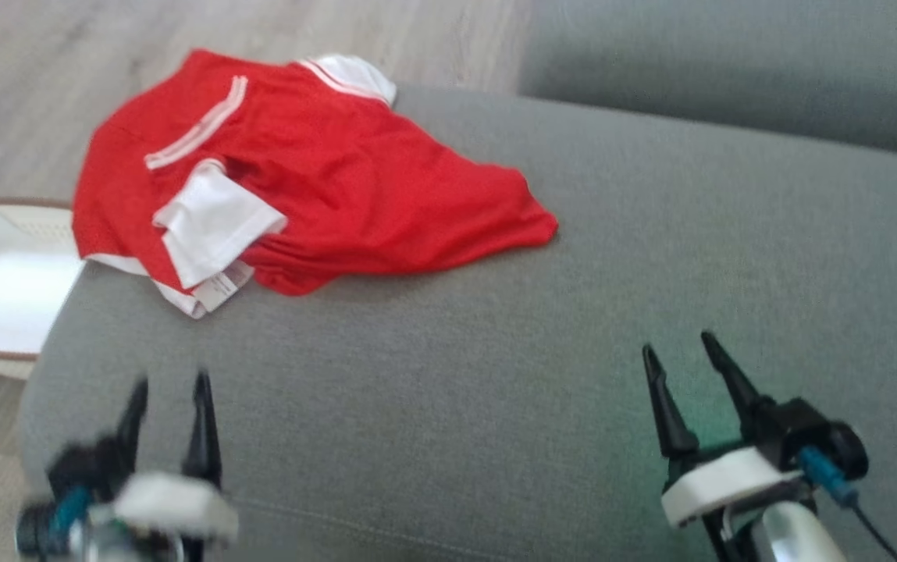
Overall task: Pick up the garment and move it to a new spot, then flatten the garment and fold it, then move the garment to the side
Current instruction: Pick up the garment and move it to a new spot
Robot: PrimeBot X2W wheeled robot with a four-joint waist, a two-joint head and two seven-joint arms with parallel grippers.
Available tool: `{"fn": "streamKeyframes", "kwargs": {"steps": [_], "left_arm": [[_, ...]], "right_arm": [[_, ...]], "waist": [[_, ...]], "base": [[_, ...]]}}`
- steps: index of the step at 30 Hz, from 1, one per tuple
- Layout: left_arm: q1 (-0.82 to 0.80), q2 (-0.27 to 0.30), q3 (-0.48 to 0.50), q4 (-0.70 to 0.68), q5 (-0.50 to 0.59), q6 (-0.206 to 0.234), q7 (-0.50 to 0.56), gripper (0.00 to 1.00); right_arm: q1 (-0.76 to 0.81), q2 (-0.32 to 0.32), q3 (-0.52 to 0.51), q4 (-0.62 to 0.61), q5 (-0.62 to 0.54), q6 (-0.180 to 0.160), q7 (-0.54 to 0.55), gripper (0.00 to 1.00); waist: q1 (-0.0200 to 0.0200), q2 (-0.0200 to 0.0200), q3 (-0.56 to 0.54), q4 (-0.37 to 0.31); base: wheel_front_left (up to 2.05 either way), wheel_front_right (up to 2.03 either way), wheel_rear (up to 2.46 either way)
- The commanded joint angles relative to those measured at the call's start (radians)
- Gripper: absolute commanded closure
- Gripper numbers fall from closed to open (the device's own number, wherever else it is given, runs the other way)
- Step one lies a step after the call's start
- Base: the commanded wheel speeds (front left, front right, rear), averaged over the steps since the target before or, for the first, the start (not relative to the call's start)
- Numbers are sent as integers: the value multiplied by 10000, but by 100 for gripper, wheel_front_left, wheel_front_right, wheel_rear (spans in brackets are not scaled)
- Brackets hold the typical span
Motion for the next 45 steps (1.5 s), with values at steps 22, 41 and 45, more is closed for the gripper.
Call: {"fn": "streamKeyframes", "kwargs": {"steps": [22,41,45], "left_arm": [[-8289,68,-846,5600,-849,-379,2824,0],[-8889,-20,-2002,6812,-1222,-922,1102,100],[-8566,-29,-2502,5409,-1617,-960,1454,100]], "right_arm": [[-1792,-805,390,-632,-390,77,-111,0],[-1073,-378,113,-445,-34,77,-111,0],[-659,-202,121,-369,97,77,-111,0]], "waist": [[0,0,3593,-1580],[0,0,1648,-1545],[0,0,912,-1589]], "base": [[0,0,0],[0,0,0],[0,0,0]]}}
